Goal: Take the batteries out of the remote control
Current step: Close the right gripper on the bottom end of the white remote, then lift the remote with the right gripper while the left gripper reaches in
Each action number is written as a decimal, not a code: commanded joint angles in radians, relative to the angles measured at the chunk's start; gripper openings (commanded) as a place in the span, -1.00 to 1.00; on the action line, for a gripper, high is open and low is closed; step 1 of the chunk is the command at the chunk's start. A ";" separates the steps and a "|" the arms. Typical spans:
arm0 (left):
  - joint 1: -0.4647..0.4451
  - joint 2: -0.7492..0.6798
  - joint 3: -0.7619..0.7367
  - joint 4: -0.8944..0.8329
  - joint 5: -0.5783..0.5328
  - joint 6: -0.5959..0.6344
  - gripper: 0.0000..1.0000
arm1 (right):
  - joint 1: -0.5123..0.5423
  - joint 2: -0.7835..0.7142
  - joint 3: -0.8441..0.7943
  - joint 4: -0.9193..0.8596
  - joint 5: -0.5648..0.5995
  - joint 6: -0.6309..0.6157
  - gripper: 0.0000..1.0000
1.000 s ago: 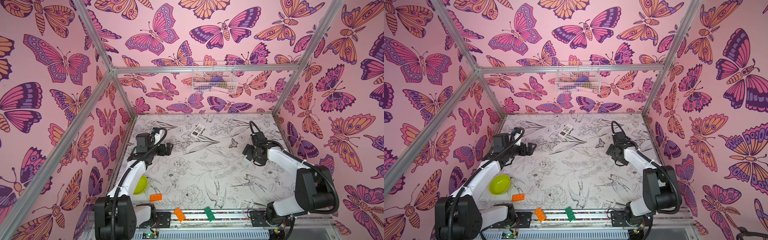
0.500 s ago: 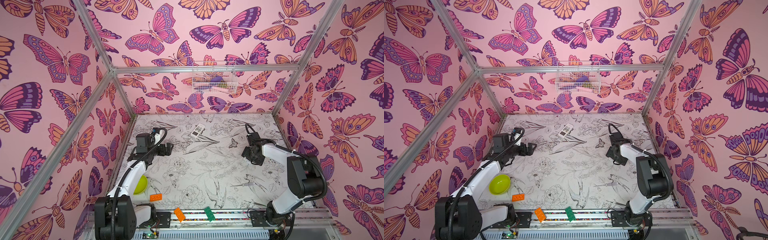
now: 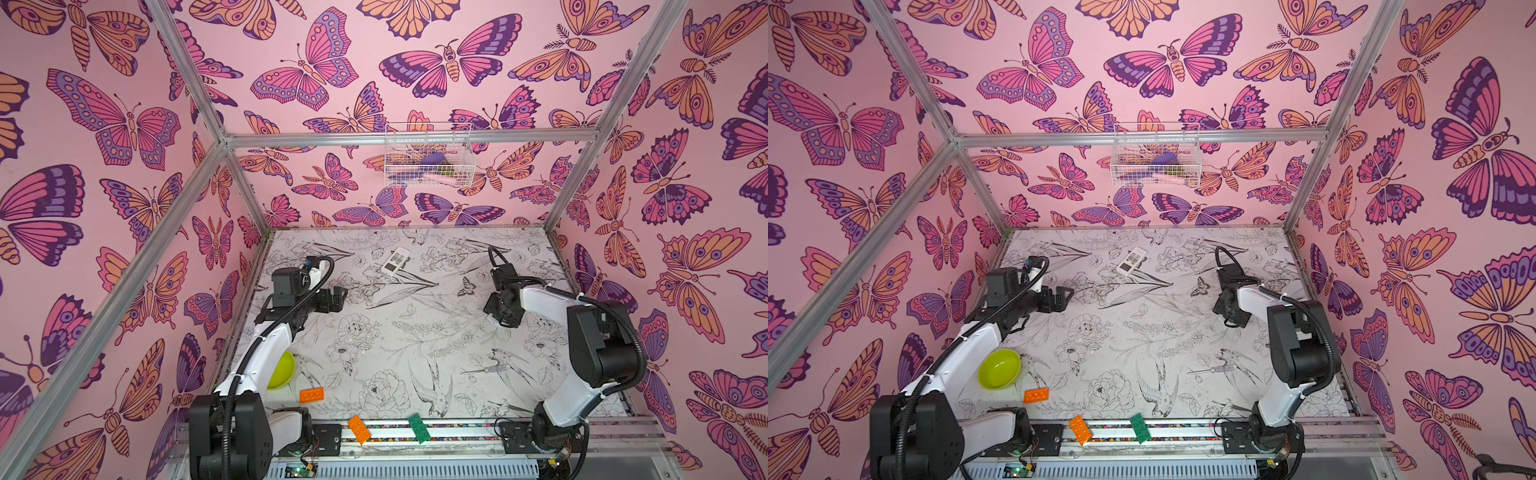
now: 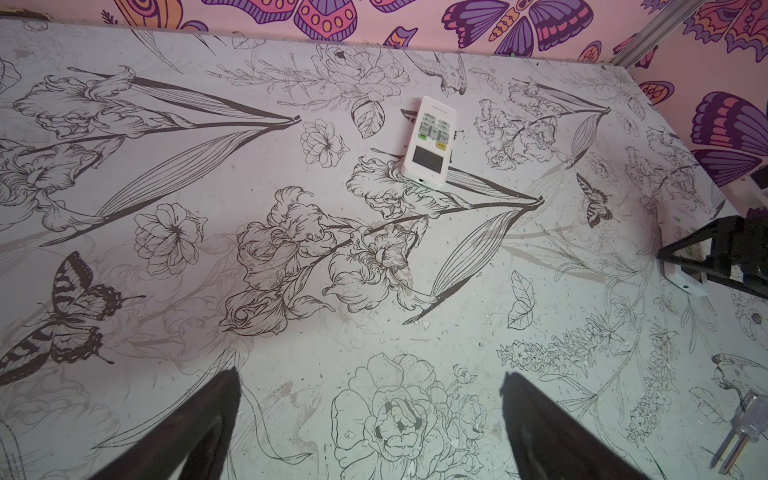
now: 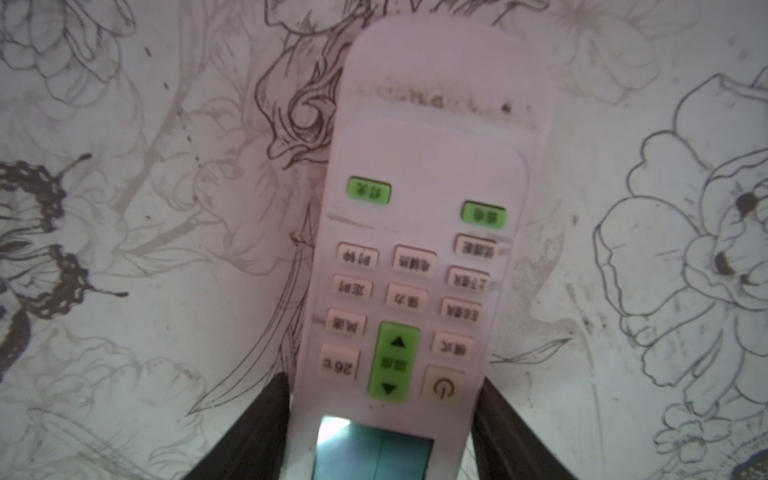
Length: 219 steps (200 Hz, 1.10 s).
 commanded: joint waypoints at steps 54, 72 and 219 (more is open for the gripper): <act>0.016 -0.048 -0.005 -0.026 0.016 0.038 0.99 | 0.007 -0.070 0.003 0.073 -0.124 -0.159 -0.17; 0.020 -0.047 0.013 -0.052 0.030 0.064 0.99 | 0.017 -0.113 0.024 0.073 -0.175 -0.218 -0.17; -0.255 0.139 0.670 -0.590 0.217 1.091 1.00 | 0.262 -0.262 0.090 0.333 -0.763 -0.737 -0.27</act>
